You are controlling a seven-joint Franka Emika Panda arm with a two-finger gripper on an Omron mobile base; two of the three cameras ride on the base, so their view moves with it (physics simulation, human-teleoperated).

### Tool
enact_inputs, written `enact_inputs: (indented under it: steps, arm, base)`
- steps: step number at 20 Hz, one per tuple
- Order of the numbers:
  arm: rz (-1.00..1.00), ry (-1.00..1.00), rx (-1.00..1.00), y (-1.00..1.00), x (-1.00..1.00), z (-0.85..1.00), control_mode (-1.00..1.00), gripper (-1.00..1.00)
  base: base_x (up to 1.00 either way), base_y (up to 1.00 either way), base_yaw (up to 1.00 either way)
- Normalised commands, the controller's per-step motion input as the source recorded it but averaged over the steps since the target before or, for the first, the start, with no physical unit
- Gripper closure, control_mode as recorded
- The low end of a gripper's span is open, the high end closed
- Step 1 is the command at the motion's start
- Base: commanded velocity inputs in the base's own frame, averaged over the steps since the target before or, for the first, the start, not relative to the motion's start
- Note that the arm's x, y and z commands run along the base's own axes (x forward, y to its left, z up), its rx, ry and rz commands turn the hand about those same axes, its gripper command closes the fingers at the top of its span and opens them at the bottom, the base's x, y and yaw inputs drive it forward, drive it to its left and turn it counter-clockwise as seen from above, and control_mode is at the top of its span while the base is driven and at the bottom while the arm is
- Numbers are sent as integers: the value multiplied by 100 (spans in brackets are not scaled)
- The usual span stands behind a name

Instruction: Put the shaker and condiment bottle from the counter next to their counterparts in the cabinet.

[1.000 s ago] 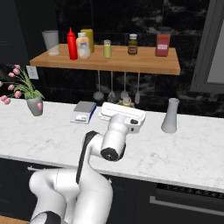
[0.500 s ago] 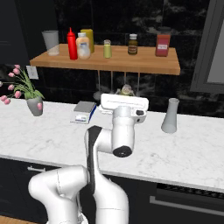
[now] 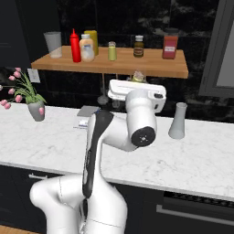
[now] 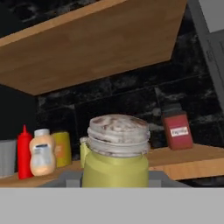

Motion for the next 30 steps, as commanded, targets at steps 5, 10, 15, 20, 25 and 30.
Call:
enact_inputs:
  steps: [5,10,15,20,25,30]
  arm:
    - [14,18,-9,14,-2,52,-100,100]
    - [17,0,-16,35,6,18,-100,100]
    - [5,0,-13,32,11,34,-100,100]
    - [0,8,-7,48,5,28,-100,100]
    - [2,1,-3,34,8,7,-100,100]
    - [7,1,-7,27,31,-23,-100,100]
  base:
    - [0,0,0]
    - [0,0,0]
    - [0,0,0]
    - [0,0,0]
    - [0,0,0]
    - [0,0,0]
